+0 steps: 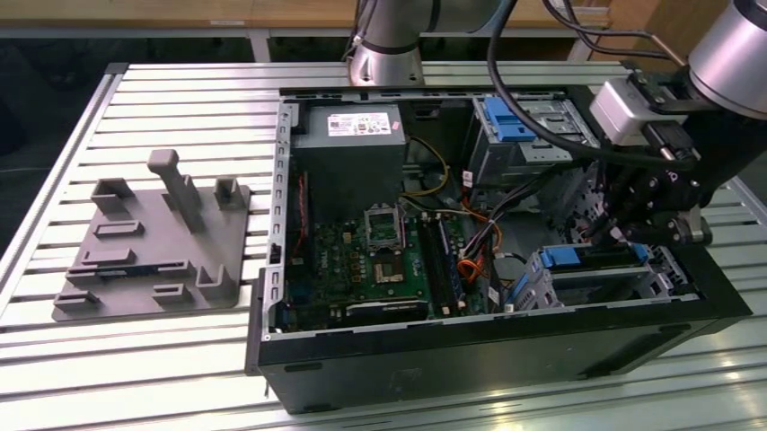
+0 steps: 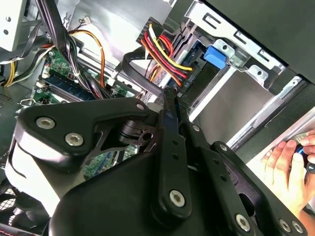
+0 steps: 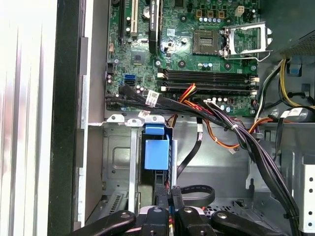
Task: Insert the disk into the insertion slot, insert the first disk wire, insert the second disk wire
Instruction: 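Insert the second disk wire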
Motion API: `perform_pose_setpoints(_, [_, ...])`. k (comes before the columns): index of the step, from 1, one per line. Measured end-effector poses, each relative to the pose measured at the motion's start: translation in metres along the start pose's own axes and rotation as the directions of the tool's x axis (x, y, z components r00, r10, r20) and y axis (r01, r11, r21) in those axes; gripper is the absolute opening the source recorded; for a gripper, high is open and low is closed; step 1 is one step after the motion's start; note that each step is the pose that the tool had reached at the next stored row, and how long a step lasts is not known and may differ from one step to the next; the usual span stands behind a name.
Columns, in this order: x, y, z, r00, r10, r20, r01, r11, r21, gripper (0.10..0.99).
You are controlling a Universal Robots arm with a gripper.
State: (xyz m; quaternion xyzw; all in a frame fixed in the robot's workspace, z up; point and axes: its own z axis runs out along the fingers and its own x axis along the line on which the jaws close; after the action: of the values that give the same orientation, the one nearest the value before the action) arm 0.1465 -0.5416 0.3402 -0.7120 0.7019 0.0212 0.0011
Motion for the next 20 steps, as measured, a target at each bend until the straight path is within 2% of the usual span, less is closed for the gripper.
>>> perform_pose_setpoints(20, [0.0030,-0.0015,0.0036,0.9999,0.015,0.0002,-0.015,0.9999,0.000,0.149])
